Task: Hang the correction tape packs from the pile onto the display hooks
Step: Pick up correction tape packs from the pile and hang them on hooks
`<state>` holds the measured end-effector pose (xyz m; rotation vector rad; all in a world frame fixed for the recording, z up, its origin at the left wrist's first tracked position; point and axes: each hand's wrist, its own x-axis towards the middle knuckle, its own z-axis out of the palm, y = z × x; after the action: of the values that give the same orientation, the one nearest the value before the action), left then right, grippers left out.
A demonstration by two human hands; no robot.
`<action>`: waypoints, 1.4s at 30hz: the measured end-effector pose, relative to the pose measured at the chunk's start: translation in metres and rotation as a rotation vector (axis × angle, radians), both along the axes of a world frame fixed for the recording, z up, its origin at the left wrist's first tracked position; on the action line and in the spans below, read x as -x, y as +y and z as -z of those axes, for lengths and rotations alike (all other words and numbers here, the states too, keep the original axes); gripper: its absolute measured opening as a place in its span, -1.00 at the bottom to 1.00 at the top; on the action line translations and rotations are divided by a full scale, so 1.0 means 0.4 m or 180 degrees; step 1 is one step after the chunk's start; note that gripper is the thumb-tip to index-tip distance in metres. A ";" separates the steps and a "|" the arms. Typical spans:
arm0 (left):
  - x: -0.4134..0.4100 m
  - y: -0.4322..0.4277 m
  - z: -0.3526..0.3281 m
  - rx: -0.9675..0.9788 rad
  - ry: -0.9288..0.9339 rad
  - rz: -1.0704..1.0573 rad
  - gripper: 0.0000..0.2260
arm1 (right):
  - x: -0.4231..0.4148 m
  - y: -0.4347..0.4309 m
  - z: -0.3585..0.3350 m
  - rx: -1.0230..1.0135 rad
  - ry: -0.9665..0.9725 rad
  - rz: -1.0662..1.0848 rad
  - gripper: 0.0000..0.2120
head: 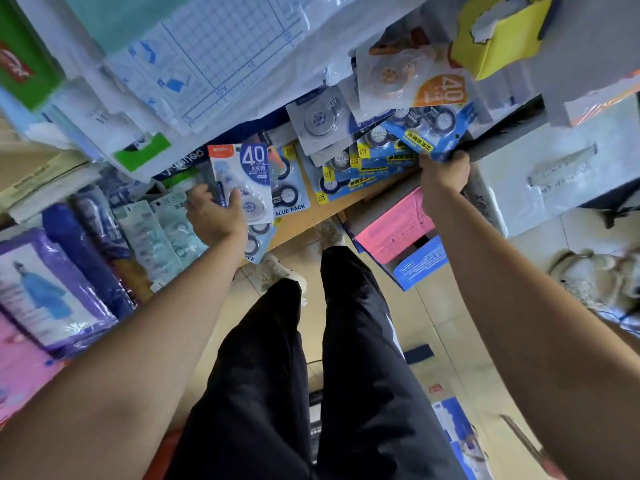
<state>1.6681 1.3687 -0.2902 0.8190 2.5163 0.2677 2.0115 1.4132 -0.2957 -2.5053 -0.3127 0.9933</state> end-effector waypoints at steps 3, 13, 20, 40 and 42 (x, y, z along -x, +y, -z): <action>-0.027 -0.002 -0.011 0.0027 0.0191 0.0136 -0.58 | -0.011 0.010 -0.007 -0.0121 0.0110 0.0482 -0.67; -0.094 -0.059 -0.037 0.0087 -0.0310 0.2002 -0.57 | -0.052 -0.006 -0.042 -0.0550 0.1768 0.1833 -0.70; -0.057 -0.079 -0.029 0.0527 -0.0374 0.2934 -0.50 | -0.020 -0.010 -0.059 -0.0766 0.1936 0.1953 -0.81; -0.220 0.060 -0.044 0.0804 -0.1534 0.3640 -0.31 | -0.030 -0.265 -0.238 -0.1158 0.1625 -0.0147 -0.82; -0.206 0.074 -0.040 0.0756 -0.1482 0.3591 -0.27 | -0.040 -0.270 -0.243 -0.1060 0.1505 -0.0441 -0.80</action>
<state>1.7504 1.3981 -0.2743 1.6615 1.3366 -0.2042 2.0277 1.3054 -0.1983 -1.9056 -0.4615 1.4179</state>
